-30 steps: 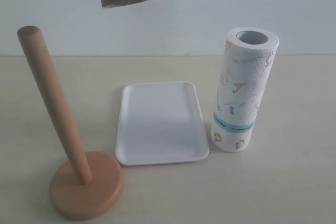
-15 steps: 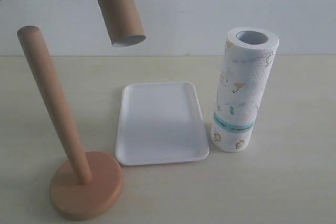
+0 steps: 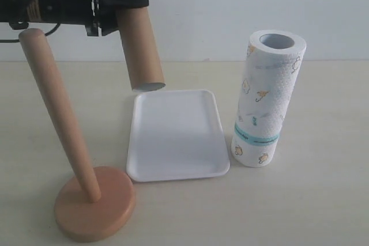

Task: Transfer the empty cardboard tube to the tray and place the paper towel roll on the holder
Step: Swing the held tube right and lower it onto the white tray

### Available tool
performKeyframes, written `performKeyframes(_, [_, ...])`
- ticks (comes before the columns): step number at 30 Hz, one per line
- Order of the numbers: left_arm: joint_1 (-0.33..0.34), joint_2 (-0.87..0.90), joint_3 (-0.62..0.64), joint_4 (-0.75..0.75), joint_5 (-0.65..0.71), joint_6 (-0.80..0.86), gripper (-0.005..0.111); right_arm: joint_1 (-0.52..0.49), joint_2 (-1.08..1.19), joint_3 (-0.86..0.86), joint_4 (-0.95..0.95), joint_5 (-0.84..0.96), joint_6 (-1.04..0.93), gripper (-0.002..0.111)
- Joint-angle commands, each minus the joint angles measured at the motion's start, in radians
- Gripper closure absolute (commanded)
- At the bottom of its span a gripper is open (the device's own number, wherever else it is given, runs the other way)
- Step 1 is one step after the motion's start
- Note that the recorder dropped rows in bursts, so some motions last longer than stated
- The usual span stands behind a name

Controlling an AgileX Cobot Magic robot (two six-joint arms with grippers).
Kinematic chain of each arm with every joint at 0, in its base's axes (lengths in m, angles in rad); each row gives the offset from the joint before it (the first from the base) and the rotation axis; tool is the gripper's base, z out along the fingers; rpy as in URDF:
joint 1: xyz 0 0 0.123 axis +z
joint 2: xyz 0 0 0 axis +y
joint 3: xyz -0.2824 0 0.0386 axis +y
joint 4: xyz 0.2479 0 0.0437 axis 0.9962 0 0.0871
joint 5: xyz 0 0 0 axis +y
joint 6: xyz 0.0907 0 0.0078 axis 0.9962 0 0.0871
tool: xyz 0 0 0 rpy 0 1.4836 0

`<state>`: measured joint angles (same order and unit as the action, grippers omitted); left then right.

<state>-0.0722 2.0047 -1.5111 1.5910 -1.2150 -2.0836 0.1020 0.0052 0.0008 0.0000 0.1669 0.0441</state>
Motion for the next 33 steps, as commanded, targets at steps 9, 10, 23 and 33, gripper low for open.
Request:
performKeyframes(9, [-0.021,0.114,-0.008,0.015,-0.006,0.031,0.103,-0.003,-0.005,-0.001,0.0,-0.009,0.0,0.106])
performKeyframes(10, [-0.021,0.122,-0.008,0.026,-0.006,0.035,0.103,-0.003,-0.005,-0.001,0.0,-0.009,0.0,0.106])
performKeyframes(23, [-0.053,0.213,-0.008,0.066,-0.006,0.035,0.103,-0.003,-0.005,-0.001,0.0,-0.009,0.0,0.106])
performKeyframes(33, [-0.074,0.248,-0.008,0.066,-0.006,0.035,0.103,-0.003,-0.005,-0.001,0.0,-0.009,0.0,0.106])
